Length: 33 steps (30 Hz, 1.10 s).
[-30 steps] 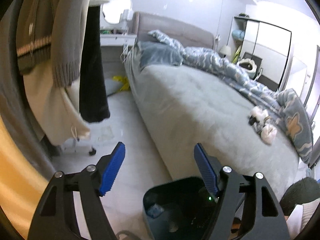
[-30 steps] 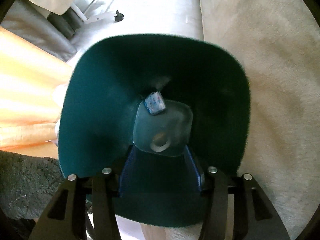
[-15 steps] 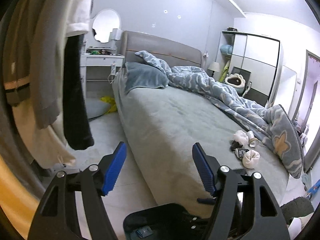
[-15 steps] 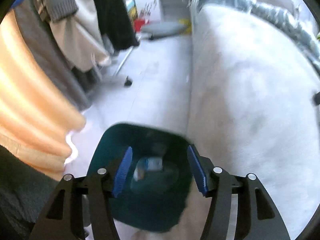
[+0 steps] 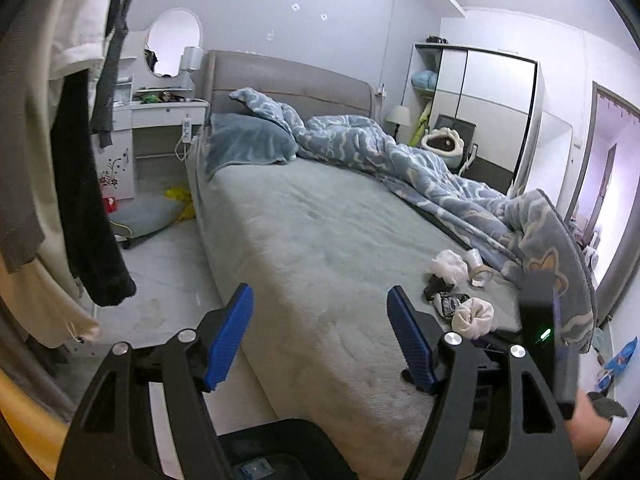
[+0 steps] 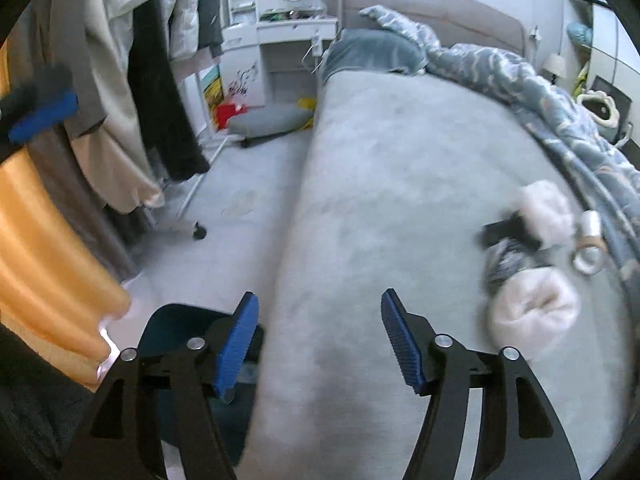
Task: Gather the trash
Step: 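Move both tools back toward the remaining trash on the bed, then grasp the white crumpled tissue with the right tool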
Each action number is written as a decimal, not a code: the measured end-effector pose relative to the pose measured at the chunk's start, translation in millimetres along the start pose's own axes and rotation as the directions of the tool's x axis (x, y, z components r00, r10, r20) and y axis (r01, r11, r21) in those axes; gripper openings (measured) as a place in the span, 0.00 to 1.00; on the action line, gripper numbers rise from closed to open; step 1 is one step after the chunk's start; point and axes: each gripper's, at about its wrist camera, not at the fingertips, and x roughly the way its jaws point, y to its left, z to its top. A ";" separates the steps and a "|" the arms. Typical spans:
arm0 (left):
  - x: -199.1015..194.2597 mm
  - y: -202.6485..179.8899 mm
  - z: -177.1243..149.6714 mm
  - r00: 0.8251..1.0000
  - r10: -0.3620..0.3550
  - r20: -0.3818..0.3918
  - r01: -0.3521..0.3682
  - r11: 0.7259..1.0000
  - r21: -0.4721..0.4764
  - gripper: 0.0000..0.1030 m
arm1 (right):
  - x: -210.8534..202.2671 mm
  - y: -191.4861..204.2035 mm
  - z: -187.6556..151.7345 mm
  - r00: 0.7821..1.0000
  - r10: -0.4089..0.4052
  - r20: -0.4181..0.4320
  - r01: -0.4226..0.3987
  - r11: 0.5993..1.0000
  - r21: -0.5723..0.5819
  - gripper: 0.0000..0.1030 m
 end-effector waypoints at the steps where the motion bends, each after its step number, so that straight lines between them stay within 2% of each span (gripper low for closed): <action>1: 2.6 -1.9 -0.1 1.000 -0.001 -0.003 0.001 1.000 0.003 0.72 | -3.4 -4.8 0.5 1.000 -0.004 0.008 0.004 1.000 0.001 0.67; 10: 34.7 -19.0 -0.8 0.999 -0.021 -0.045 0.020 1.000 -0.012 0.73 | -24.4 -64.1 -0.5 0.995 -0.084 0.046 0.082 0.996 0.047 0.68; 19: 57.7 -50.2 -1.7 0.996 -0.062 -0.059 0.063 0.998 0.004 0.74 | -15.9 -111.9 -15.1 0.987 -0.158 -0.027 0.160 0.982 0.096 0.68; 25: 75.1 -63.1 0.0 0.991 -0.116 -0.072 0.114 0.993 -0.034 0.78 | -1.7 -134.6 -20.5 0.983 -0.169 -0.071 0.174 0.982 0.077 0.68; 33: 97.3 -82.9 -0.8 0.986 -0.137 -0.095 0.137 0.991 -0.011 0.81 | 4.3 -160.5 -22.7 0.986 -0.140 -0.093 0.149 0.984 0.099 0.68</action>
